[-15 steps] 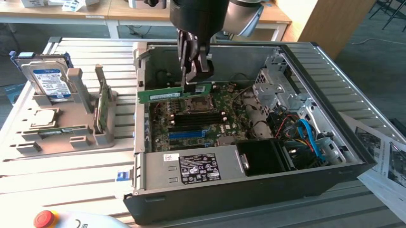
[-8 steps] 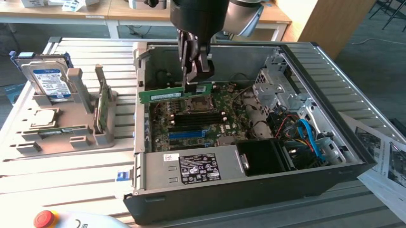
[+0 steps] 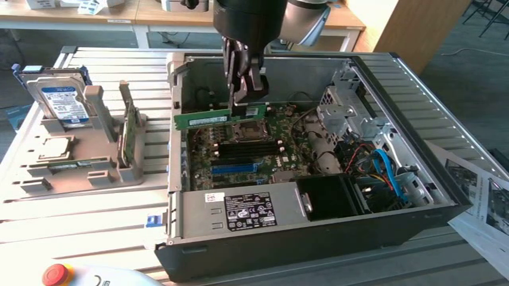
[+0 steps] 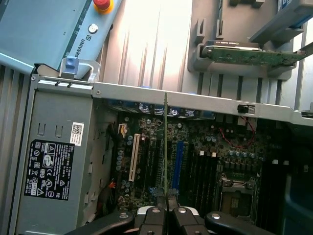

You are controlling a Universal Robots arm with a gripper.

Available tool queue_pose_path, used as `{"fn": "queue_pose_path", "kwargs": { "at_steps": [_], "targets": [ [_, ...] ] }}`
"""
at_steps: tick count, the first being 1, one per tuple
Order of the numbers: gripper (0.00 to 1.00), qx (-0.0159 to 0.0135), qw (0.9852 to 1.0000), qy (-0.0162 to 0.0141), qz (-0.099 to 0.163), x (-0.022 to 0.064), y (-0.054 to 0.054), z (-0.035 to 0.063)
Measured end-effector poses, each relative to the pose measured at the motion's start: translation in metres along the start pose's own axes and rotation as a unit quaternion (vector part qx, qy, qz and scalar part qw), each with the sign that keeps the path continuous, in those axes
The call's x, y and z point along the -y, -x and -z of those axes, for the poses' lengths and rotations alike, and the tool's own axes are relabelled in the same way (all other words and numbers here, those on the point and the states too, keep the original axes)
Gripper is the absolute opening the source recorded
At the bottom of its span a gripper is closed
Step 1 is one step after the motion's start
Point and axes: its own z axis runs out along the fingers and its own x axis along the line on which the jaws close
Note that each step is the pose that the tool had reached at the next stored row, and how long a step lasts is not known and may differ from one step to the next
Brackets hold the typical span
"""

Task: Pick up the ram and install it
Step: 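Pick up the ram and move it above insertion slot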

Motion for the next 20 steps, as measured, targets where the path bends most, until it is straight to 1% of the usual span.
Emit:
{"fn": "queue_pose_path", "kwargs": {
  "at_steps": [4,13,14,15,17,20],
  "targets": [
    [0.12,-0.0001,1.0000,0.0000,0.000,0.0034,0.002,0.0001],
    [0.12,0.0000,1.0000,0.0000,0.000,0.0133,0.010,0.0002],
    [0.12,-0.0001,1.0000,0.0000,0.000,0.0154,0.012,0.0003],
    [0.12,-0.0001,1.0000,0.0000,0.000,0.0194,0.016,0.0004],
    [0.12,0.0000,1.0000,0.0000,0.000,0.0211,0.017,0.0004],
    [0.12,-0.0001,1.0000,0.0000,0.000,0.0215,0.018,0.0004]
  ]
}}
